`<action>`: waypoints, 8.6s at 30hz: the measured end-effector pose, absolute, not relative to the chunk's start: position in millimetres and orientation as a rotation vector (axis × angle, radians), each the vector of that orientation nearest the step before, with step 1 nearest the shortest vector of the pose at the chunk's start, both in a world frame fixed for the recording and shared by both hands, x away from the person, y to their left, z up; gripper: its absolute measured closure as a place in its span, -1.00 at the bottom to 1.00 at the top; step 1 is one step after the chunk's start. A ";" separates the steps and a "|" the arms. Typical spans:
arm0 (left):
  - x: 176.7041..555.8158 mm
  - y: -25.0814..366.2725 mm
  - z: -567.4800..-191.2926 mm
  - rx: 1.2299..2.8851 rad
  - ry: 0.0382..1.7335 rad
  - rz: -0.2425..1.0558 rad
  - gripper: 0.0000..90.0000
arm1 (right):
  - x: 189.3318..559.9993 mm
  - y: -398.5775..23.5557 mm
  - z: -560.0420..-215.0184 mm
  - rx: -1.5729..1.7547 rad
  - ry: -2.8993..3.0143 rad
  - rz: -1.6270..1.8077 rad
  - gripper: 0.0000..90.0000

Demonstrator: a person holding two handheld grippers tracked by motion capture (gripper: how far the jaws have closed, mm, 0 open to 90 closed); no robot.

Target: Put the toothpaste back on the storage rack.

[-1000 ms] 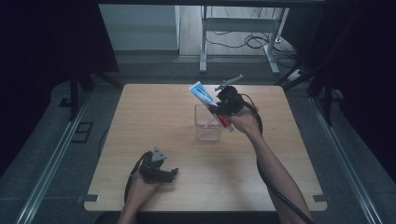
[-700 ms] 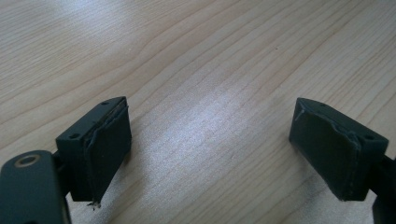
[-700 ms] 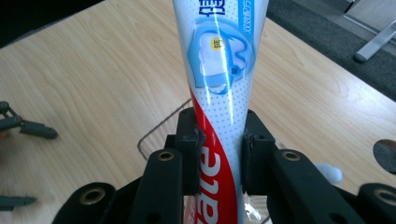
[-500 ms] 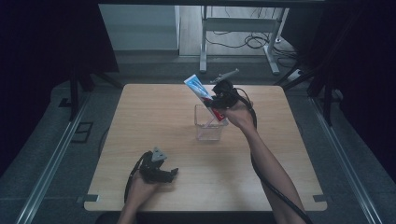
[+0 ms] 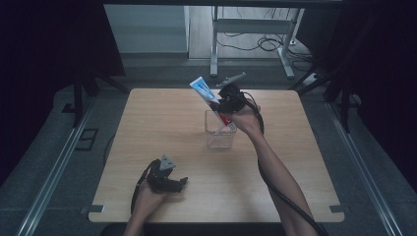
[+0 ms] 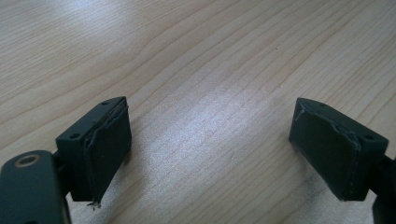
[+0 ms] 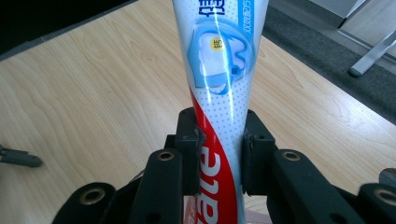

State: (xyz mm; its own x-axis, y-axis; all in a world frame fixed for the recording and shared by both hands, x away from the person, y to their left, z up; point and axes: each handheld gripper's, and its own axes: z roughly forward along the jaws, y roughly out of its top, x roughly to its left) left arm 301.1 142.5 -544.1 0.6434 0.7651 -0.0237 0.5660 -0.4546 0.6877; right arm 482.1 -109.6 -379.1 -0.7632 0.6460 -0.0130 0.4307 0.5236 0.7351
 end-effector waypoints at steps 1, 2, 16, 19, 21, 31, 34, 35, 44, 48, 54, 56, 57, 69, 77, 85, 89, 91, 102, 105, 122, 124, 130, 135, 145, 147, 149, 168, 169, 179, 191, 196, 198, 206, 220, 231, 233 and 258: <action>301.1 142.5 -544.1 2.186 1.031 0.380 -0.71 | 482.4 -108.6 -380.6 0.900 2.481 1.075 0.61; 301.1 142.5 -544.1 2.186 1.031 0.380 -0.71 | 482.9 -107.7 -382.4 0.897 2.482 1.073 0.61; 300.9 142.6 -544.0 2.189 1.031 0.379 -0.71 | 488.0 -105.4 -403.3 0.887 2.482 1.075 0.61; 301.0 142.7 -544.0 2.189 1.030 0.379 -0.71 | 488.3 -105.3 -406.3 0.883 2.483 1.068 0.61; 301.0 142.6 -544.0 2.189 1.031 0.379 -0.71 | 488.4 -105.5 -408.5 0.881 2.483 1.067 0.61; 300.9 142.6 -544.0 2.188 1.032 0.379 -0.71 | 489.2 -106.9 -420.8 0.883 2.492 1.045 0.59; 300.9 142.6 -544.0 2.188 1.032 0.379 -0.71 | 489.3 -107.9 -423.4 0.883 2.497 1.044 0.59; 300.9 142.7 -544.0 2.189 1.032 0.379 -0.71 | 489.3 -108.2 -424.2 0.884 2.501 1.045 0.59; 300.9 142.6 -544.0 2.188 1.032 0.378 -0.71 | 488.2 -108.6 -432.8 0.871 2.528 1.048 0.58; 300.9 142.6 -544.0 2.188 1.032 0.378 -0.71 | 488.6 -110.4 -434.2 0.876 2.530 1.059 0.57; 300.9 142.6 -544.0 2.188 1.031 0.378 -0.71 | 488.6 -112.6 -437.2 0.873 2.543 1.065 0.53; 300.9 142.6 -544.0 2.188 1.031 0.379 -0.71 | 488.6 -113.0 -437.8 0.874 2.549 1.059 0.52; 300.9 142.6 -544.0 2.188 1.031 0.378 -0.71 | 488.8 -113.4 -438.3 0.872 2.557 1.051 0.50; 300.9 142.6 -544.0 2.189 1.032 0.380 -0.71 | 488.7 -117.6 -446.5 0.887 2.612 1.033 0.33; 301.0 142.6 -544.0 2.189 1.031 0.380 -0.71 | 486.1 -118.0 -451.0 0.891 2.618 1.035 0.25; 300.9 142.6 -544.0 2.188 1.031 0.379 -0.71 | 483.5 -118.7 -445.4 0.894 2.609 1.046 0.17; 300.9 142.6 -543.9 2.190 1.031 0.378 -0.71 | 481.3 -118.6 -445.0 0.886 2.614 1.039 0.12; 300.9 142.6 -544.0 2.188 1.031 0.379 -0.71 | 480.4 -118.5 -444.8 0.885 2.614 1.039 0.08; 300.9 142.6 -544.0 2.189 1.031 0.379 -0.71 | 475.8 -119.3 -438.1 0.882 2.605 1.055 -0.11; 300.9 142.6 -544.0 2.189 1.031 0.380 -0.71 | 474.2 -119.2 -436.1 0.883 2.605 1.055 -0.17; 300.9 142.6 -544.0 2.189 1.031 0.379 -0.71 | 467.5 -124.0 -427.6 0.871 2.596 1.075 -0.43; 300.9 142.6 -544.0 2.189 1.031 0.379 -0.71 | 466.3 -125.5 -425.5 0.868 2.592 1.082 -0.46; 300.9 142.6 -544.0 2.189 1.031 0.379 -0.71 | 462.2 -129.0 -420.8 0.860 2.590 1.095 -0.58; 300.9 142.6 -544.0 2.189 1.031 0.380 -0.71 | 459.1 -131.4 -419.8 0.851 2.591 1.101 -0.68; 301.0 142.6 -544.0 2.190 1.030 0.380 -0.71 | 452.0 -134.9 -419.8 0.840 2.599 1.112 -0.78; 300.9 142.5 -544.1 2.187 1.031 0.379 -0.71 | 450.8 -135.3 -420.4 0.843 2.598 1.111 -0.83; 300.9 142.5 -544.0 2.188 1.031 0.379 -0.71 | 449.6 -135.8 -421.2 0.836 2.602 1.106 -0.89; 300.9 142.5 -544.0 2.189 1.031 0.379 -0.71 | 434.6 -144.1 -421.6 0.825 2.586 1.106 -0.99; 300.8 142.5 -544.0 2.188 1.031 0.379 -0.71 | 433.7 -144.6 -421.3 0.826 2.585 1.105 -0.99; 300.9 142.5 -544.1 2.187 1.031 0.379 -0.71 | 425.0 -149.5 -421.6 0.822 2.580 1.108 -0.99; 300.8 142.5 -544.0 2.188 1.032 0.380 -0.71 | 416.1 -158.8 -423.4 0.831 2.573 1.119 -0.99; 300.8 142.6 -544.0 2.187 1.034 0.382 -0.71 | 413.2 -163.3 -425.6 0.827 2.573 1.100 -0.99; 300.9 142.6 -544.0 2.187 1.034 0.382 -0.71 | 412.1 -165.4 -426.3 0.831 2.570 1.102 -0.99; 300.9 142.5 -544.1 2.184 1.037 0.382 -0.71 | 407.5 -174.1 -429.6 0.847 2.561 1.105 -0.99; 301.0 142.6 -544.0 2.186 1.035 0.384 -0.71 | 396.5 -189.2 -437.0 0.879 2.542 1.106 -0.98; 300.7 142.6 -544.0 2.185 1.039 0.387 -0.71 | 383.2 -203.6 -445.3 0.901 2.527 1.100 -0.97; 300.7 142.6 -543.9 2.186 1.039 0.387 -0.71 | 380.9 -205.9 -446.8 0.903 2.526 1.094 -0.97; 300.4 142.4 -544.0 2.184 1.043 0.389 -0.71 | 348.0 -246.5 -464.8 0.978 2.492 1.084 -0.97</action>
